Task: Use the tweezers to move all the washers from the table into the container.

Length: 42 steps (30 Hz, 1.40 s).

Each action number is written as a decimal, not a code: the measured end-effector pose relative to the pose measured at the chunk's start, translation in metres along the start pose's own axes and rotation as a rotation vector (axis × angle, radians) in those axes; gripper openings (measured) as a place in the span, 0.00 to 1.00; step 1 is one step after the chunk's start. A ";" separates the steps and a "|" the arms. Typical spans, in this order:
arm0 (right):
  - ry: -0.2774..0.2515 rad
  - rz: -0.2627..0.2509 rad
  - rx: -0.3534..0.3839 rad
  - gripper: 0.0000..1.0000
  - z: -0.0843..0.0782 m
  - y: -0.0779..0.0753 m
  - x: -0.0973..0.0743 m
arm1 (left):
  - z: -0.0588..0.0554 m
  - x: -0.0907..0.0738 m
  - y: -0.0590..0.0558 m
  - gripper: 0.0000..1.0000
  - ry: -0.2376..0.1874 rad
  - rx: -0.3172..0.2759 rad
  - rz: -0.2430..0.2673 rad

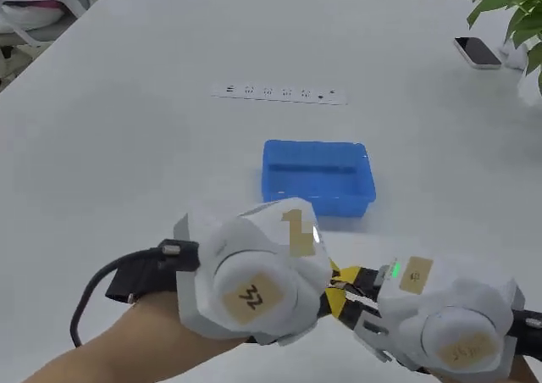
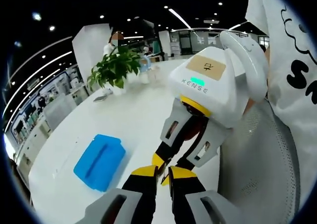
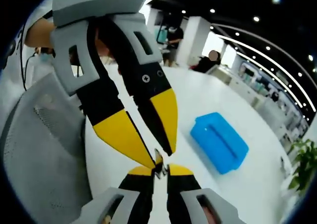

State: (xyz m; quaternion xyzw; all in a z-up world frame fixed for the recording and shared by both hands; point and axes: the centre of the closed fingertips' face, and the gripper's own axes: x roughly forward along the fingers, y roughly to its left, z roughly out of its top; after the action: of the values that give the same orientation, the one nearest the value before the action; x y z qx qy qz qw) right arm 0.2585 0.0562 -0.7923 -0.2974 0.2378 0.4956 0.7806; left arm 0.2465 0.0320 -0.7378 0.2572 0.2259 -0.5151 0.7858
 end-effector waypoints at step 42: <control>-0.013 -0.133 0.516 0.36 -0.051 -0.005 -0.068 | -0.121 0.053 0.009 0.00 0.331 0.125 -0.266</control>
State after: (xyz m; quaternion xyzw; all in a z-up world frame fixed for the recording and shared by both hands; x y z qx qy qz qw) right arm 0.2321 -0.0238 -0.7819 -0.1002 0.3312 0.3681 0.8630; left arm 0.2636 0.0750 -0.8616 0.3545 0.3513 -0.5779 0.6457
